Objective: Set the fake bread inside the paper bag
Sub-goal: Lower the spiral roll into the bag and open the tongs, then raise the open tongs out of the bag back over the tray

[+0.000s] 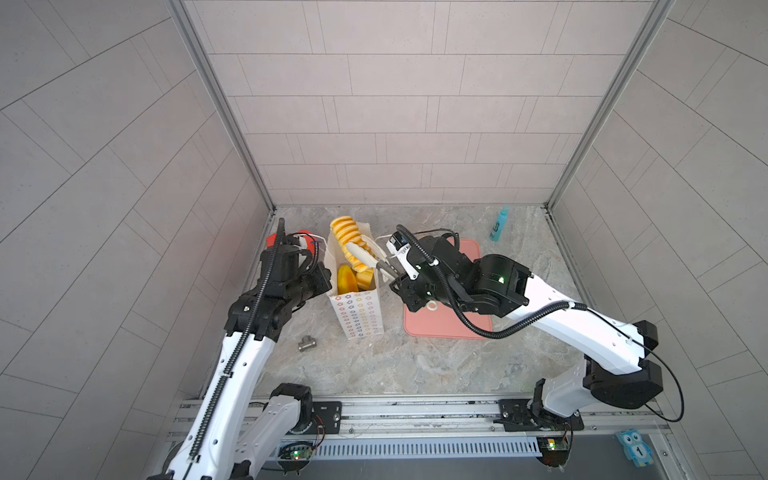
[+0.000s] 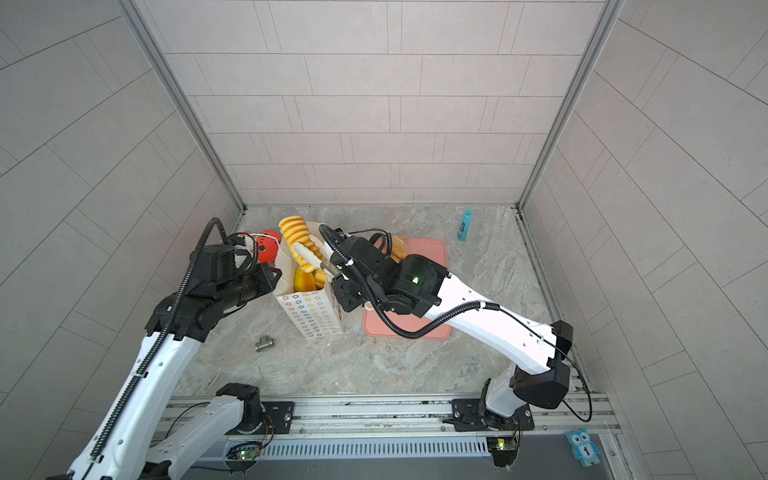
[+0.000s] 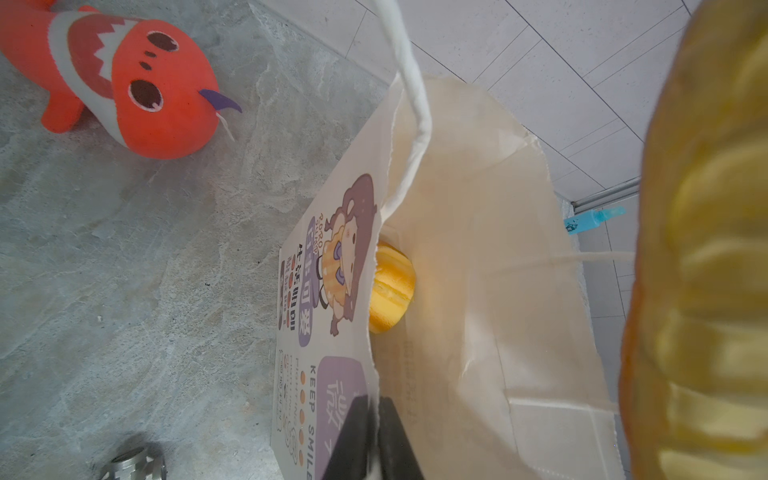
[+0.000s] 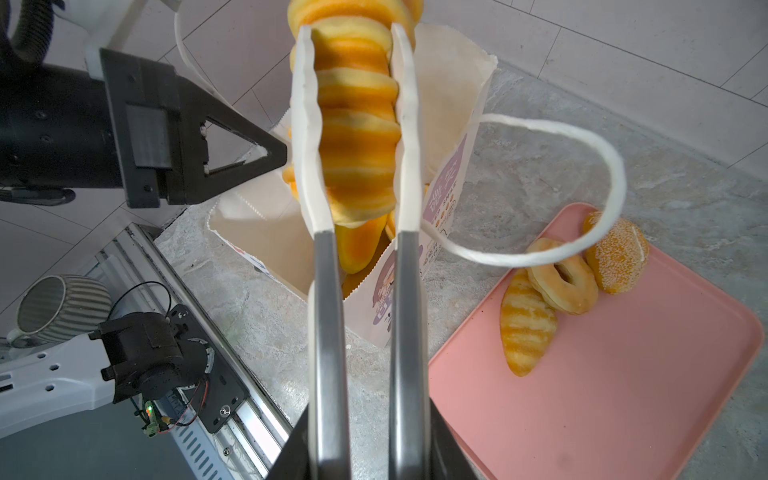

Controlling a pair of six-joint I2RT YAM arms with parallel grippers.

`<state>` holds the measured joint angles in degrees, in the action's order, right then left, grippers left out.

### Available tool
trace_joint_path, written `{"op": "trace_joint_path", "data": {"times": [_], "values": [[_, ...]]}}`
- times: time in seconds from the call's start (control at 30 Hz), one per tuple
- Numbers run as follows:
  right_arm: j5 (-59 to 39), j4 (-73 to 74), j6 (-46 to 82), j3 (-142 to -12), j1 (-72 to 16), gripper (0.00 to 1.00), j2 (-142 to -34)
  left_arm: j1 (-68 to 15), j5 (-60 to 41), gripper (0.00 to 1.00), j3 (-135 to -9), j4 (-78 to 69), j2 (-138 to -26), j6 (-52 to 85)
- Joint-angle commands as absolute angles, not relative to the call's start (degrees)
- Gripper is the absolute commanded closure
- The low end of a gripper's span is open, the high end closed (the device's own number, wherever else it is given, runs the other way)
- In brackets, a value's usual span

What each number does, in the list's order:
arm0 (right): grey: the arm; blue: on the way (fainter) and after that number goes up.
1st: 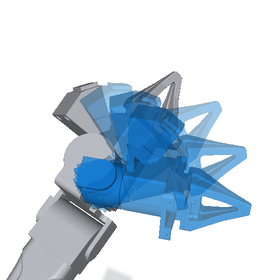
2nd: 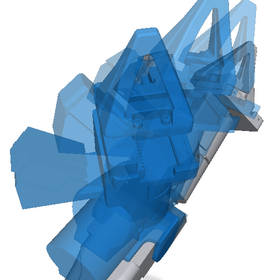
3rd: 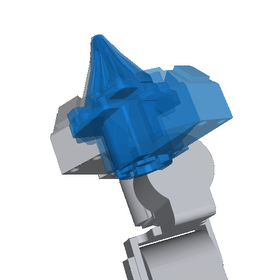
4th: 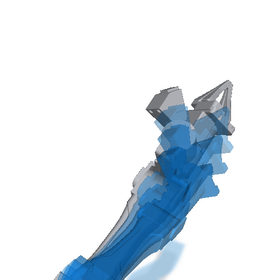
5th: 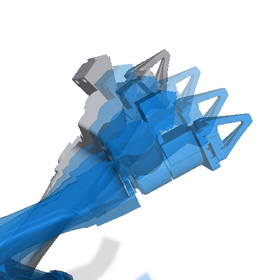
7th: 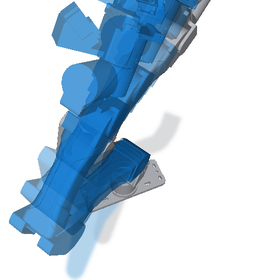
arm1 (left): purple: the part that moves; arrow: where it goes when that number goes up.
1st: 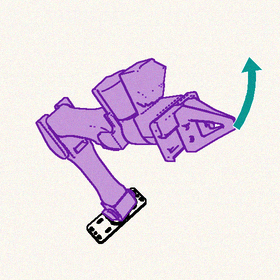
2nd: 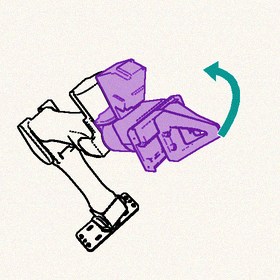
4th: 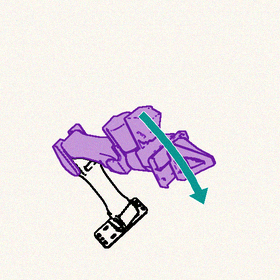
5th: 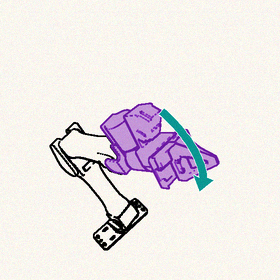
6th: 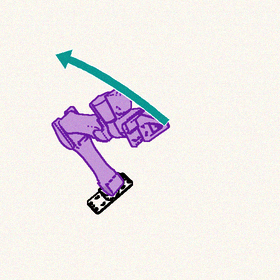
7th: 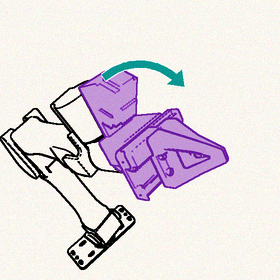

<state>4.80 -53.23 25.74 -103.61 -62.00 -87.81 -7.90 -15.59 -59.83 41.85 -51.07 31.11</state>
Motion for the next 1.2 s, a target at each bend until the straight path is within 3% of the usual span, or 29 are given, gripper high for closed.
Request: {"op": "trace_joint_path", "data": {"times": [0.0, 0.67, 1.17], "values": [[6.9, -51.9, 25.8, -104.3, -62.4, 0.65, -87.4, -8.0, -15.1, 0.88, -59.5, 41.7, -50.2, 31.2], [8.1, -51.9, 25.6, -104.3, -62.4, 0.50, -86.9, -8.1, -15.0, 0.88, -59.4, 41.9, -50.0, 31.1], [11.1, -52.9, 23.7, -106.2, -62.4, 0.50, -85.5, -8.0, -15.1, 0.88, -59.6, 41.8, -50.3, 31.1]]}}
